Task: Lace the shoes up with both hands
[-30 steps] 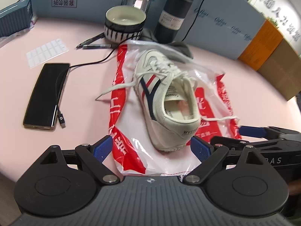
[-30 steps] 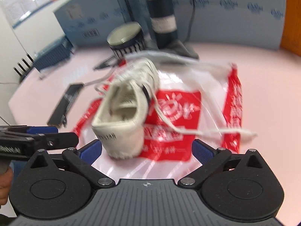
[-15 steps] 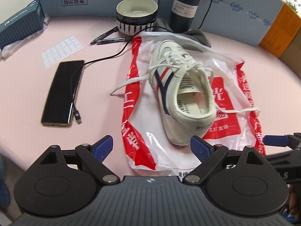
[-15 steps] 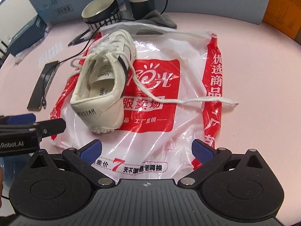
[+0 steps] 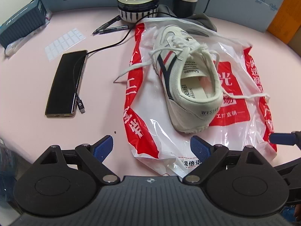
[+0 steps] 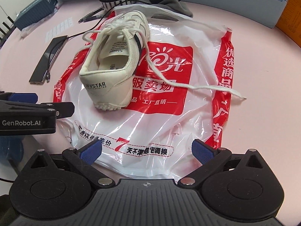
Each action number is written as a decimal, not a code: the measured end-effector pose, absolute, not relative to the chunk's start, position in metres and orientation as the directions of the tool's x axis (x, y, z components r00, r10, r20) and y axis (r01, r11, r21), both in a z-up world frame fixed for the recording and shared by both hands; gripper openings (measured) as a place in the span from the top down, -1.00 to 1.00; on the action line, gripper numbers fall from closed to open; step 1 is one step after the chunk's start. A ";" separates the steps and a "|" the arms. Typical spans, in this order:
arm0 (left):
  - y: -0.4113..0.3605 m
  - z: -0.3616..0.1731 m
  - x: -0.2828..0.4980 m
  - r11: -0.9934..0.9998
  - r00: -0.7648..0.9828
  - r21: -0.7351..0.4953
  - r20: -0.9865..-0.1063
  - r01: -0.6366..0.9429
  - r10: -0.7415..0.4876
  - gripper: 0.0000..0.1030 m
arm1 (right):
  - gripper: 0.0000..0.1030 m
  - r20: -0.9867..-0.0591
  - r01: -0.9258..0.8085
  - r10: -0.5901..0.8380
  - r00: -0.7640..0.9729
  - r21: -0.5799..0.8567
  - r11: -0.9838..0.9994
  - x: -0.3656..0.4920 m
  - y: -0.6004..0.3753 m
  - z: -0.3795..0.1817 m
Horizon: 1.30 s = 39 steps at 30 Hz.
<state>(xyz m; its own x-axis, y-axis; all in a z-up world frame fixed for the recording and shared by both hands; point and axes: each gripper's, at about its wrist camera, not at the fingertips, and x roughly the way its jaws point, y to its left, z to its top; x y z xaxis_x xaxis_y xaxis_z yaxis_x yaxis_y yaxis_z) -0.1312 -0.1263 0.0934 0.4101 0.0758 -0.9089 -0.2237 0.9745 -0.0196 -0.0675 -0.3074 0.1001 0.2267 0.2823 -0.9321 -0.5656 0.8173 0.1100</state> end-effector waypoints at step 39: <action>-0.136 0.076 -0.119 0.978 0.280 0.054 -0.954 -0.202 0.111 -0.71 | -0.99 -0.943 -0.627 0.275 0.186 0.102 0.772 -0.067 -0.288 0.091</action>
<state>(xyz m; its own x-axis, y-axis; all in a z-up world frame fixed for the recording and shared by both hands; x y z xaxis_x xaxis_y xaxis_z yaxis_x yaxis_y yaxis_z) -0.1189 -0.1357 0.0758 0.2801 0.1106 -0.9536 -0.2022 0.9778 0.0540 -0.0666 -0.2878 0.0910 0.1855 0.2754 -0.9433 -0.6274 0.7720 0.1020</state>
